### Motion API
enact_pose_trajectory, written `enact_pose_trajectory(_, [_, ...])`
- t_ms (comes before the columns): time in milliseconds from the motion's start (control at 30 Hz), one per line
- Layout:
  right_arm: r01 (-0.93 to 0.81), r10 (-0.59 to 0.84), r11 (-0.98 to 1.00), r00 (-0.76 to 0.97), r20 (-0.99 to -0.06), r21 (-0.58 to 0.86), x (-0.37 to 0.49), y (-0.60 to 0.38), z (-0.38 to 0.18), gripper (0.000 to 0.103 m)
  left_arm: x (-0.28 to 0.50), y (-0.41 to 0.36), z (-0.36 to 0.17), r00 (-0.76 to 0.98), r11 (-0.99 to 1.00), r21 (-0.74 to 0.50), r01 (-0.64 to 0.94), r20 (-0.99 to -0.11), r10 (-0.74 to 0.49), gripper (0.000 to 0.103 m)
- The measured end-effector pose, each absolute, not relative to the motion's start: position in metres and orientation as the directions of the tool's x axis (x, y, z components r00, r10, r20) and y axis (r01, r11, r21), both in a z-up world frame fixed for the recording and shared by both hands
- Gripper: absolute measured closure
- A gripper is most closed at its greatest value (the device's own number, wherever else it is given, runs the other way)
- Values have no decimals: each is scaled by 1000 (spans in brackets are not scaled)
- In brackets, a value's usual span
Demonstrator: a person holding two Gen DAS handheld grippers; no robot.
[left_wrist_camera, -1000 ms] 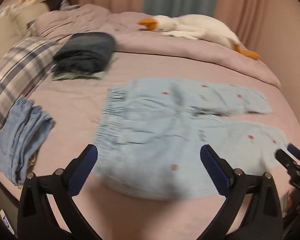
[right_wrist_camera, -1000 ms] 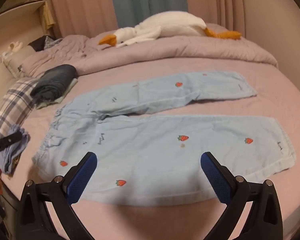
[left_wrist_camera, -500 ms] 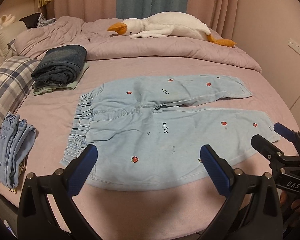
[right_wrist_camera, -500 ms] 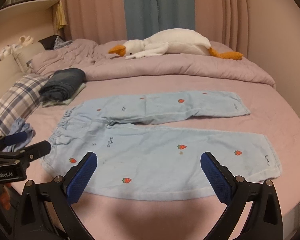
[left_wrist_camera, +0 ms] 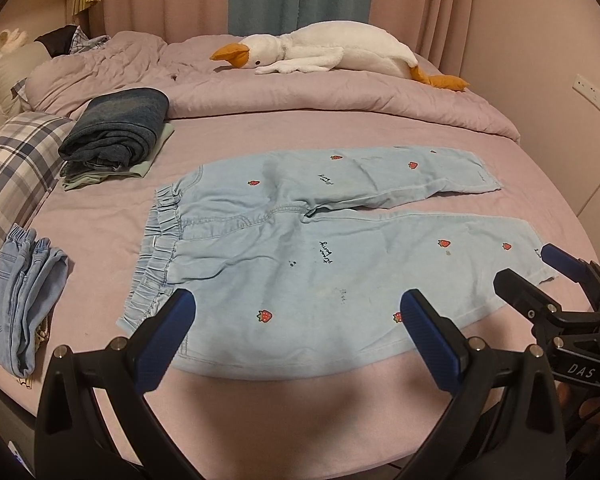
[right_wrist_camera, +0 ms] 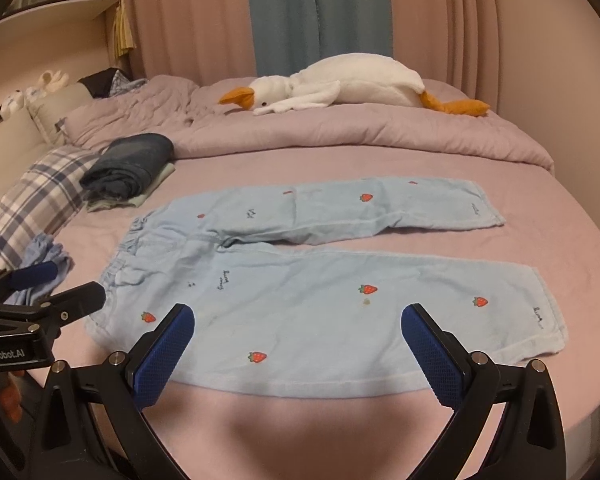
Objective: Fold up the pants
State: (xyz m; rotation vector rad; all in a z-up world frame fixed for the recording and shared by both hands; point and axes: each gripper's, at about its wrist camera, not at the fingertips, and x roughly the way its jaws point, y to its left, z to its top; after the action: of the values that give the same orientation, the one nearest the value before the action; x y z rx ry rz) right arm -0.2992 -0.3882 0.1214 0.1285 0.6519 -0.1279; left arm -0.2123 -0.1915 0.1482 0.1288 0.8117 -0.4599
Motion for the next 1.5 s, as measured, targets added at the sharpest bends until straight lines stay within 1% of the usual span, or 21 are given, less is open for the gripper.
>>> enact_pose_trajectory(1500, [160, -78, 984, 787, -612, 79, -299, -389, 122, 0, -214, -196, 155, 592, 882, -64, 468, -718, -367, 0])
